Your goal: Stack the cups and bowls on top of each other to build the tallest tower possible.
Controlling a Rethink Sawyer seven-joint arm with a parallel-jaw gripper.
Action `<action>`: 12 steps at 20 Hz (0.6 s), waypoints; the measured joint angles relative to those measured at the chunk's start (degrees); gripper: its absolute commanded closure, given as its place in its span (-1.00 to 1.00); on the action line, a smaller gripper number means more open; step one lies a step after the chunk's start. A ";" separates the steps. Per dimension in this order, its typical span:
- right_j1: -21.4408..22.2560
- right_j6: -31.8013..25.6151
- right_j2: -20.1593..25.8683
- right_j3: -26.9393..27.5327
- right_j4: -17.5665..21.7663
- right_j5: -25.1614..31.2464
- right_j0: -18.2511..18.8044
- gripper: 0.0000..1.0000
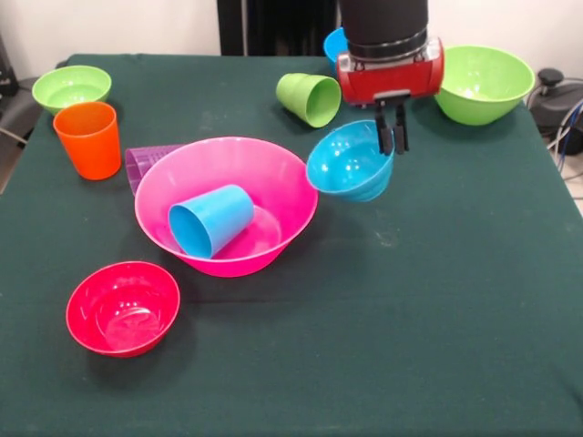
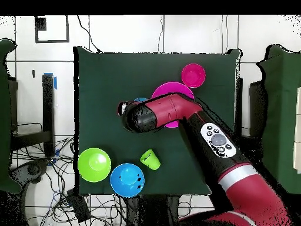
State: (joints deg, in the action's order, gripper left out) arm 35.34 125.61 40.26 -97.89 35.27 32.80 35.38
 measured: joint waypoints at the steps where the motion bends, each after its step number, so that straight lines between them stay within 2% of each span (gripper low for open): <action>1: 0.92 -0.01 0.16 -0.33 -0.48 0.71 -0.01 1.00; 7: 6.82 -0.01 1.27 -1.90 -3.56 6.04 -0.01 1.00; 12: 9.83 -0.01 2.59 -2.94 -4.84 7.96 0.24 1.00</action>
State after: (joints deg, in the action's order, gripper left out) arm 45.17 125.60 42.85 -100.83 30.43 40.76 35.62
